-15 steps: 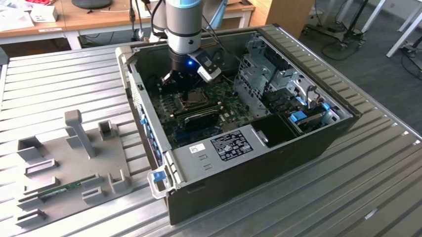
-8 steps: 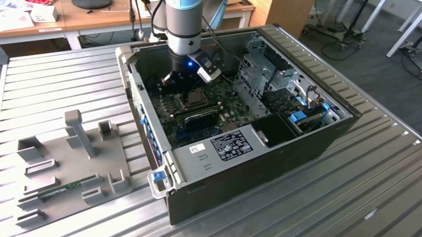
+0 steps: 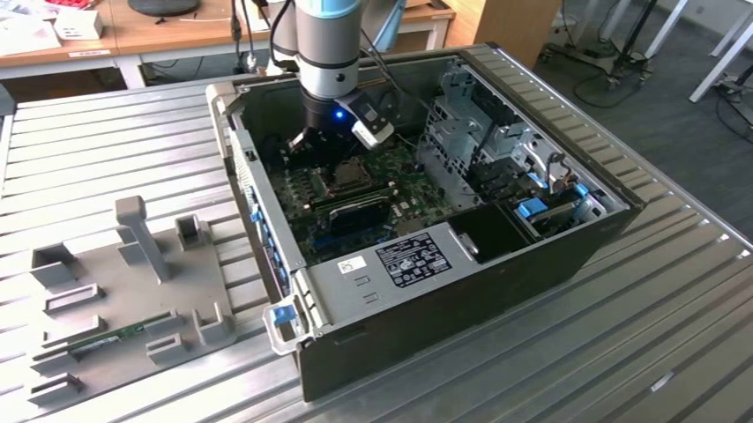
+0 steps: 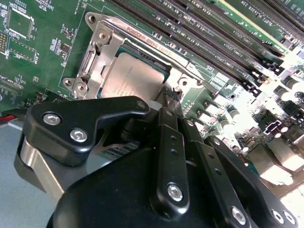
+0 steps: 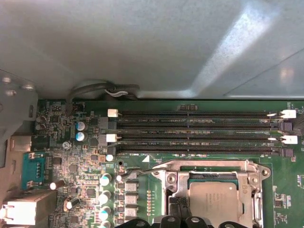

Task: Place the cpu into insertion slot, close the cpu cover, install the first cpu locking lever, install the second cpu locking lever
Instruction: 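Close the cpu cover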

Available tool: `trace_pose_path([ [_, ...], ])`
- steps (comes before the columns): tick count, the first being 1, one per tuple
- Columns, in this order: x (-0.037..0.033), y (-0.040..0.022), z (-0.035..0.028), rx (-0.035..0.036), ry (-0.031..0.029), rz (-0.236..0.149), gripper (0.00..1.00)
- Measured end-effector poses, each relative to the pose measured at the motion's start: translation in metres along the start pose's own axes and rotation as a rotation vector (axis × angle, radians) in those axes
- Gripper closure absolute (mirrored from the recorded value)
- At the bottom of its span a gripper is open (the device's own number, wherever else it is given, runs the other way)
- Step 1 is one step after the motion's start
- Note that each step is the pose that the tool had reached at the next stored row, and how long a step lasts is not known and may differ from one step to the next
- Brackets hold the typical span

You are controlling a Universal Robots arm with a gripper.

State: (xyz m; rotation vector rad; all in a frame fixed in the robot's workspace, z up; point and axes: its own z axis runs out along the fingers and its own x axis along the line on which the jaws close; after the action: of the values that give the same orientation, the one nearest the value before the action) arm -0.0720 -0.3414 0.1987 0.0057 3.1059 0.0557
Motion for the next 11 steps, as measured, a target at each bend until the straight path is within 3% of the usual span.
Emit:
trace_pose_path([
  [11, 0.0000, 0.0000, 0.0017, -0.0003, -0.0002, 0.000, 0.90],
])
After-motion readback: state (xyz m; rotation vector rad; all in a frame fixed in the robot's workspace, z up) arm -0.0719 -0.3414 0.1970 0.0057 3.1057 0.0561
